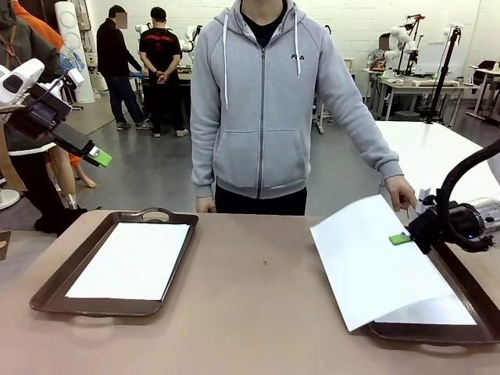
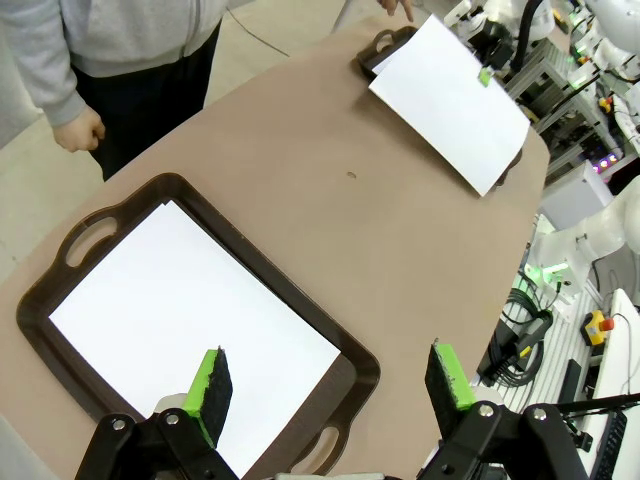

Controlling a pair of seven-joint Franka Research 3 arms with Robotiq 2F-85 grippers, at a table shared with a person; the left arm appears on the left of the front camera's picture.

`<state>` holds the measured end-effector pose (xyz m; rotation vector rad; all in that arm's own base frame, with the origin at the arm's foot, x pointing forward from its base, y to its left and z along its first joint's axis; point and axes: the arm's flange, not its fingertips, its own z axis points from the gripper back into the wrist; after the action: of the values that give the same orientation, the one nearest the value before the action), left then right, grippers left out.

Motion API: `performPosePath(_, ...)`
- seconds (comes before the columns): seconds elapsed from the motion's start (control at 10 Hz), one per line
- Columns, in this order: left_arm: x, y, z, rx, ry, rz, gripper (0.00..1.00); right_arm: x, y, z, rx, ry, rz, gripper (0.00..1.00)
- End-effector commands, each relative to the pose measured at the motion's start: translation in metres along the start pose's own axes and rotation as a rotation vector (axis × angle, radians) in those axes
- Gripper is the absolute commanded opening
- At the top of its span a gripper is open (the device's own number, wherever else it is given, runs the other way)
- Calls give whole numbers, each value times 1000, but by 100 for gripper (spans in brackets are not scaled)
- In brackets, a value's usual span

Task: Sort the A4 documents.
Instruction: Place the A4 Paper in the designated Handle tray.

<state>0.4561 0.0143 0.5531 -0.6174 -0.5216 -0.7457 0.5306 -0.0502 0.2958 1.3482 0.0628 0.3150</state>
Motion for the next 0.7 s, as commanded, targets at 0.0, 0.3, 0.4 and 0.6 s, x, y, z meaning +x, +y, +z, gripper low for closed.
performPosePath(0.0,0,-1,1,1,-2,-10,100,-6,12,4,-223,-14,-20,1)
performPosePath(0.3,0,-1,1,1,-2,-10,100,-2,26,18,-475,-37,-13,1)
performPosePath(0.4,0,-1,1,1,-2,-10,100,-2,26,23,-540,-32,-32,1)
performPosePath(0.6,0,-1,1,1,-2,-10,100,-2,27,24,-638,-17,-43,1)
